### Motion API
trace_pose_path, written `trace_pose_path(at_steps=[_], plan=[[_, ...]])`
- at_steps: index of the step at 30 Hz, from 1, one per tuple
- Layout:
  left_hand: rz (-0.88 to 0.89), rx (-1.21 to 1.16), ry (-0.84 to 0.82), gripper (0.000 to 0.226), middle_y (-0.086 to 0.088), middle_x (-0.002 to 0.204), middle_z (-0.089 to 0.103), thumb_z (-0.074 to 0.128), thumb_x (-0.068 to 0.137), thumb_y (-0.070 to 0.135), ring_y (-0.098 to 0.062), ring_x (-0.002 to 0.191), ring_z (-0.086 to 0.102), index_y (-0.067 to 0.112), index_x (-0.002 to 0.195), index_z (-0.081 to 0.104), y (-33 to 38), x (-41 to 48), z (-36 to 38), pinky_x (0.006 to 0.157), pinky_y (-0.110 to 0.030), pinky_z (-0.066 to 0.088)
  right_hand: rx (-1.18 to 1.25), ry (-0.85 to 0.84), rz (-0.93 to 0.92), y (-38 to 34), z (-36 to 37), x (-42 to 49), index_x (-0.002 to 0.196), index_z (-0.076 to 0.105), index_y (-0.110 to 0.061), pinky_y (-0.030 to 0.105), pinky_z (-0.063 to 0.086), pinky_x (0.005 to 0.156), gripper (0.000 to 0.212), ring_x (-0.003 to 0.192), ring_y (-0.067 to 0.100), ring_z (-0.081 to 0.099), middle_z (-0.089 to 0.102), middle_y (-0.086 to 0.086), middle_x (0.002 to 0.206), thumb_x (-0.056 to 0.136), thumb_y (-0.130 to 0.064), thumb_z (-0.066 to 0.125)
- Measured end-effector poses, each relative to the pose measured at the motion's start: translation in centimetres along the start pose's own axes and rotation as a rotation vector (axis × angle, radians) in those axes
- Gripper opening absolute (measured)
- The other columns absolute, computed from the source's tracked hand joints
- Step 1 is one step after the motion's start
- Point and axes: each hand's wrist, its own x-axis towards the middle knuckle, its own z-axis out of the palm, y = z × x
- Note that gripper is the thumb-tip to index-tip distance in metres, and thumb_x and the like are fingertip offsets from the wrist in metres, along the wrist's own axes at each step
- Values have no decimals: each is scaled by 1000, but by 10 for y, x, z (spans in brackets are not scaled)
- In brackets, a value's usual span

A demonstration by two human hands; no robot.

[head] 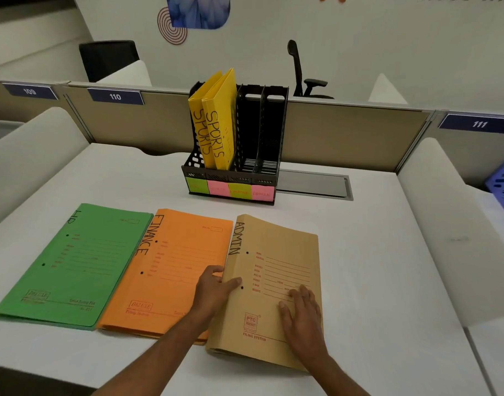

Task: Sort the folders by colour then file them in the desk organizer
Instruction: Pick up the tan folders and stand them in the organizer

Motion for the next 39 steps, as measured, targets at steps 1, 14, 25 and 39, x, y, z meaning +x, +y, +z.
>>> trace_pose_path(at_steps=[1,14,25,39], plan=[[-32,-56,-49,43,-7,96,72,84,77,16,-23,80,74,20,111,57,3,0,1,64,-34,59,14,5,-1,0,0,0,146,38,-24,40,11,125,49,152,19,8,20,1,163,102,-46,39],[123,-252,-164,40,-6,102,78,82,78,8,-27,87,76,19,113,67,26,-13,-8,66,-39,62,320,215,200,-7,-33,15,142,39,-18,48,47,104,46,124,30,54,52,9,141,101,-37,48],[323,-285,-186,35,-2,110,75,74,88,15,-23,95,75,23,119,60,82,-21,-28,71,-33,62,697,244,255,-61,-51,60,138,48,-23,47,54,94,48,118,24,58,59,0,134,96,-45,56],[663,-251,135,38,11,103,72,73,86,8,-8,91,72,33,109,57,183,13,-33,67,-28,62,661,203,95,-154,-67,123,138,40,-32,31,56,78,54,110,16,57,54,-4,133,93,-57,54]])
